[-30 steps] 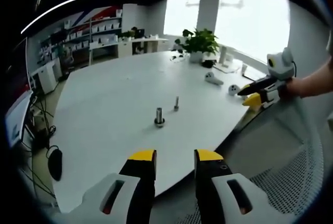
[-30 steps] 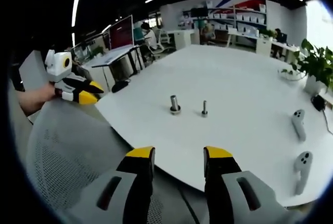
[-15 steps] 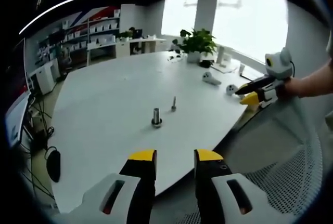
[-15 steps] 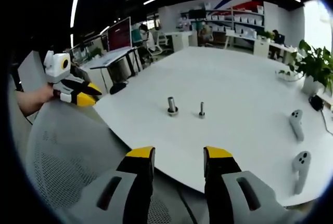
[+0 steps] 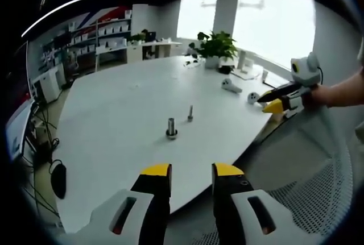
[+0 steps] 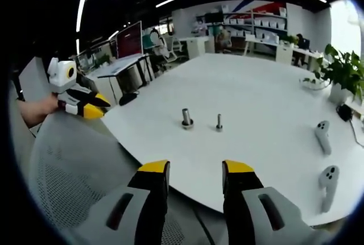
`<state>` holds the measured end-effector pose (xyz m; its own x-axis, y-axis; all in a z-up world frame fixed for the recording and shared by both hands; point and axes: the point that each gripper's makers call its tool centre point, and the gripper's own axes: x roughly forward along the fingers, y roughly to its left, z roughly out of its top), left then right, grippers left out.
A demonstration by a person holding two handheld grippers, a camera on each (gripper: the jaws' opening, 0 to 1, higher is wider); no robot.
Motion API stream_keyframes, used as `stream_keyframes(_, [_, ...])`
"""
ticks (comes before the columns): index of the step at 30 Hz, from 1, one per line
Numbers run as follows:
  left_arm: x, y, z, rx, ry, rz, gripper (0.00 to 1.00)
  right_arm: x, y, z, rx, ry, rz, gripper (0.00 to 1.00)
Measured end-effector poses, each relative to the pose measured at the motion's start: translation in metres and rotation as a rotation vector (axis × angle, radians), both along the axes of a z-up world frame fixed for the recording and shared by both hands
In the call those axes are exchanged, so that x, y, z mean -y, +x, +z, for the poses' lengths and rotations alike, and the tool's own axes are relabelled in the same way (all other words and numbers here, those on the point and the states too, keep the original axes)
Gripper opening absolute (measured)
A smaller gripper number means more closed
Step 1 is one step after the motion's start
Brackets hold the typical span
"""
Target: Place the washer onto the threaded stud by aligning its center hole with the stud, sliding it down to the base, and recovering from edge contact or off-axis alignment until the washer reaches the visible bottom stop.
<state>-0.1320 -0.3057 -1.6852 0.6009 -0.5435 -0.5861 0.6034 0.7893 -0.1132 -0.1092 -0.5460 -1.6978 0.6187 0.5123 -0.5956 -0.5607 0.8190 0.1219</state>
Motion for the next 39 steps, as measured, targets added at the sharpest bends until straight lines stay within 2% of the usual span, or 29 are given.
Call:
stream_keyframes(18, [0.001,-0.001,0.000,0.002,-0.003,-0.012,0.26,0.000,-0.003,-0.006,-0.019,-0.028,0.007,0.39])
stream_keyframes(22, [0.001,0.002,0.004,0.018,-0.010,-0.002,0.23,0.001,-0.003,-0.007,-0.028,-0.027,0.001,0.39])
stream_keyframes(25, [0.005,-0.002,0.001,-0.001,-0.009,-0.028,0.24,-0.001,-0.004,-0.004,-0.030,-0.018,-0.006,0.39])
stream_keyframes(26, [0.006,-0.004,-0.003,-0.007,0.011,-0.040,0.24,-0.001,-0.004,-0.004,-0.029,-0.018,-0.005,0.39])
stream_keyframes(31, [-0.003,0.001,0.000,0.001,0.004,0.015,0.25,-0.007,-0.009,-0.007,-0.051,-0.047,0.021,0.39])
stream_keyframes(37, [-0.004,0.000,-0.005,-0.012,0.022,0.011,0.25,-0.004,-0.005,-0.001,-0.030,-0.041,-0.009,0.39])
stream_keyframes(39, [-0.006,0.000,-0.006,-0.020,0.027,0.019,0.26,-0.002,-0.005,-0.005,-0.046,-0.042,-0.016,0.39])
